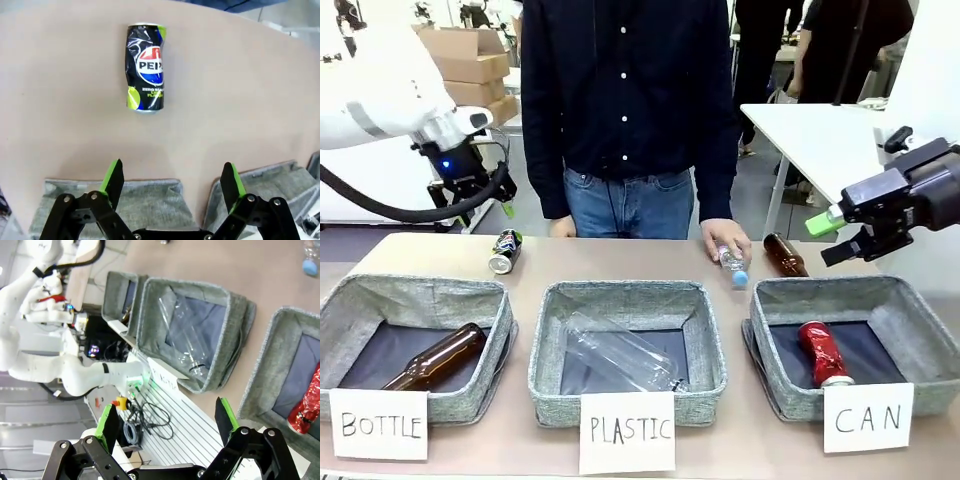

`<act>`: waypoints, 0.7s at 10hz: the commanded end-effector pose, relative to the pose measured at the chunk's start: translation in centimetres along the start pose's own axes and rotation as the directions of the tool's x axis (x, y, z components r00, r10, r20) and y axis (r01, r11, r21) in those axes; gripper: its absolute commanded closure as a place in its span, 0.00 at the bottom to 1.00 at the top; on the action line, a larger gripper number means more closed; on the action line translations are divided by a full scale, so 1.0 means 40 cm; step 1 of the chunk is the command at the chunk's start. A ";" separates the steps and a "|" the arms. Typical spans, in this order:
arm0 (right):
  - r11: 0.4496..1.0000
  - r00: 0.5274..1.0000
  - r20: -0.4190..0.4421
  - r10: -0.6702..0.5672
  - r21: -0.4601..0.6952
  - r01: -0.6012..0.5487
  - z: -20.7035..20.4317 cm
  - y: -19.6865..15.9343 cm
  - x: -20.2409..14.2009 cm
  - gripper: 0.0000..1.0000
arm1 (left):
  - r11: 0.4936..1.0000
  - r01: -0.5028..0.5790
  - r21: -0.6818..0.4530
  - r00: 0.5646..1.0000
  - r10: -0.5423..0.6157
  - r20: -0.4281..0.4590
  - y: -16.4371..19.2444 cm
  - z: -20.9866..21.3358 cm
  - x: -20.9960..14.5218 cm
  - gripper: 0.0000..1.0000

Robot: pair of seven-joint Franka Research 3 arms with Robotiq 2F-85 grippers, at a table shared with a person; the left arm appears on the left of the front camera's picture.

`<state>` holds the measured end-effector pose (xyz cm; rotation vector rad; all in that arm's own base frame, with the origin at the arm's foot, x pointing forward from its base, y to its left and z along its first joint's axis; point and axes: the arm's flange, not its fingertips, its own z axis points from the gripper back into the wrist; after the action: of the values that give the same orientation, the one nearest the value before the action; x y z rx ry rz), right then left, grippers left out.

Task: Sort the can waste into the basket.
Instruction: Pick up the can waste from the table and place it in the right Fabric basket.

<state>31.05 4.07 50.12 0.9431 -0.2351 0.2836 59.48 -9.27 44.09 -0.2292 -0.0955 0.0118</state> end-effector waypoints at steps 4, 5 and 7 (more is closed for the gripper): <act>1.000 1.000 -0.009 0.029 -0.006 -0.029 0.007 -0.003 0.003 0.00 | 0.991 -0.129 0.039 0.980 0.133 -0.148 -0.002 -0.139 0.196 0.00; 1.000 1.000 -0.009 0.029 -0.006 -0.029 0.007 -0.003 0.003 0.00 | 0.979 -0.196 0.051 0.968 0.202 -0.147 0.016 -0.185 0.230 0.00; 1.000 1.000 -0.009 0.029 -0.006 -0.029 0.007 -0.003 0.003 0.00 | 0.971 -0.231 0.062 0.955 0.238 -0.176 0.044 -0.247 0.256 0.00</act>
<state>31.05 4.05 50.12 0.9434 -0.2346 0.2834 69.25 -9.35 34.60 -0.2162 0.0898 0.1944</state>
